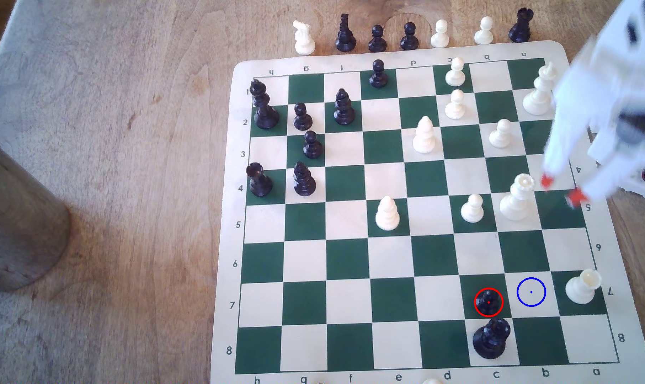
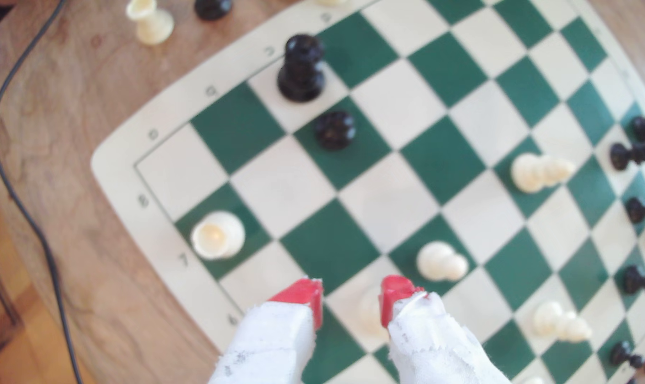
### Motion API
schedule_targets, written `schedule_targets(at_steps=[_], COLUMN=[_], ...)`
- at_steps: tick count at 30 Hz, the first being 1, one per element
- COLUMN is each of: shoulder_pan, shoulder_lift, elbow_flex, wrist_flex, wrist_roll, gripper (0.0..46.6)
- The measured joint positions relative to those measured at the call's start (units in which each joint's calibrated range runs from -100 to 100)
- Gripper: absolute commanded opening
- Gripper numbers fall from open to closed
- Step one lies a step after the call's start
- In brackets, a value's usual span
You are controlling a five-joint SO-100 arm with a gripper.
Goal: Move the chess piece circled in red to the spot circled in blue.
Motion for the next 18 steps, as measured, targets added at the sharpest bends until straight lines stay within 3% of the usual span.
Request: schedule_targets(at_steps=[9,18], shoulder_pan=[-0.3,-0.5], shoulder_lift=[7.3,19.5], elbow_flex=[3.8,0.7], wrist_flex=[-9.0,-15.8], wrist_roll=[-0.8,0.4], gripper=[9.9,12.3])
